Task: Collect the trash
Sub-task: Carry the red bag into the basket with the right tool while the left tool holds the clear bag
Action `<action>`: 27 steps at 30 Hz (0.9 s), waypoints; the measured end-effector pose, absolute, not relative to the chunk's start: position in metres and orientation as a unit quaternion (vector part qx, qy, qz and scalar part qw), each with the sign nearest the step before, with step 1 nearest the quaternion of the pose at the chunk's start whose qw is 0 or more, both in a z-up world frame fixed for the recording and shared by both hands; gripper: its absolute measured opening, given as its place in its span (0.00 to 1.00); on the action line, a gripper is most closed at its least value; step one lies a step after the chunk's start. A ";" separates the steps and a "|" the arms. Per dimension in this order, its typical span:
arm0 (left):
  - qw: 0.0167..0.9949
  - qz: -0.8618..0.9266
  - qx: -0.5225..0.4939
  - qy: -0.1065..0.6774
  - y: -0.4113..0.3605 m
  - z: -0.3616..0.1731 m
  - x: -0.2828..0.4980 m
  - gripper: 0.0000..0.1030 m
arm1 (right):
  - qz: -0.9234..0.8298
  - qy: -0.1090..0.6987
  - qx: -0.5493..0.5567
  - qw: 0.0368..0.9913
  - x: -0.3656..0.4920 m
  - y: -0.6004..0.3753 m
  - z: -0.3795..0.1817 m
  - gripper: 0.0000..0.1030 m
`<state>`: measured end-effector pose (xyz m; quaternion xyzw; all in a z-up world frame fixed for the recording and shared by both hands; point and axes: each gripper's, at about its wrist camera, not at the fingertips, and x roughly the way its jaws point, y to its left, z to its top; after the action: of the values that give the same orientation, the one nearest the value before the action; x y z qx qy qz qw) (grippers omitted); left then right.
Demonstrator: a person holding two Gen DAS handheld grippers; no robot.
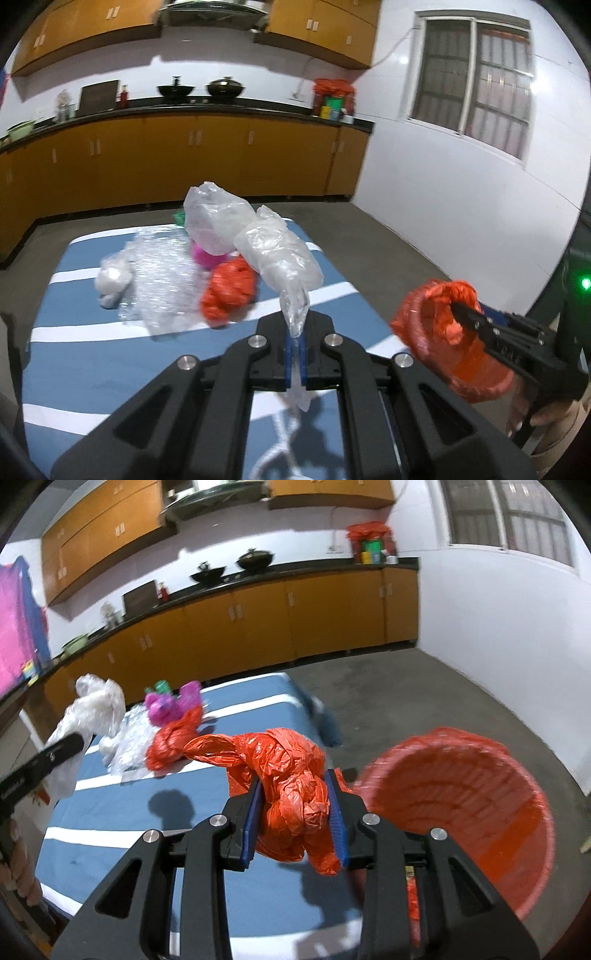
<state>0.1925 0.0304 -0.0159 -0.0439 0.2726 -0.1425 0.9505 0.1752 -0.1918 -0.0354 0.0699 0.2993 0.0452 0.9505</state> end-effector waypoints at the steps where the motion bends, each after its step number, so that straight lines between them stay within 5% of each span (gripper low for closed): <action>1: 0.950 -0.148 -0.042 0.273 0.025 -0.016 0.191 0.04 | 0.037 0.297 0.073 0.951 0.172 -0.198 -0.034 0.32; 27: 0.899 -0.310 -0.022 0.309 -0.130 -0.038 0.184 0.05 | -0.120 0.278 0.149 0.941 0.119 -0.318 -0.035 0.32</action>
<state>0.1839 -0.1298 -0.0380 -0.0218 0.3092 -0.3101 0.8987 0.1187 -0.3175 -0.0346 0.1485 0.2781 -0.1203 0.9413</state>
